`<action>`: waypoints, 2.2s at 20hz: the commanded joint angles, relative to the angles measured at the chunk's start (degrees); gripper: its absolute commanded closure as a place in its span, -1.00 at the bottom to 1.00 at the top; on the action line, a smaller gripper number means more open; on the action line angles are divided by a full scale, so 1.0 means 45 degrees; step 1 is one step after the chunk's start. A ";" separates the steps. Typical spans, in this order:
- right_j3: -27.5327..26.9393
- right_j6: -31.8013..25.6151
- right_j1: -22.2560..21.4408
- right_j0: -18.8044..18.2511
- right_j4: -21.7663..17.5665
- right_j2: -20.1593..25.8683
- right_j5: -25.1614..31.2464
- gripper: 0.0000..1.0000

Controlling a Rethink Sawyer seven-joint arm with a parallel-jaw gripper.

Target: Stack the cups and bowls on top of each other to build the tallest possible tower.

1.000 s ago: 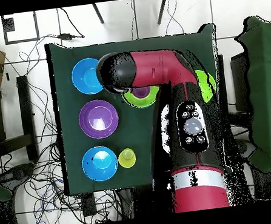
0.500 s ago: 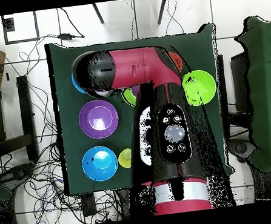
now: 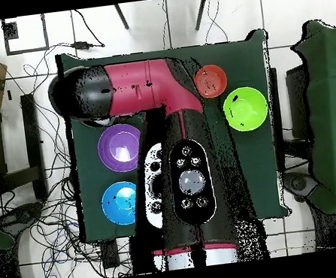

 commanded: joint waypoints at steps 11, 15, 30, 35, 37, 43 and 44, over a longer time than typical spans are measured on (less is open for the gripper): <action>0.3059 0.3554 0.0318 0.1004 0.0706 -0.1873 -0.1663 -1.00; 0.3475 0.3997 0.0394 0.1385 0.1006 -0.2384 -0.2074 -1.00; 0.4256 0.5266 0.0638 0.2633 0.2038 -0.3466 -0.2608 -1.00; 0.4613 0.5845 0.1323 0.2844 0.2478 -0.3437 -0.3948 -1.00; 0.4664 0.5866 0.1676 0.2869 0.2593 -0.3388 -0.4684 -1.00; 0.4769 0.4908 0.1831 0.2570 0.2907 -0.2891 -0.5568 -1.00; 0.4826 0.4519 0.1781 0.2414 0.2930 -0.2674 -0.5737 -1.00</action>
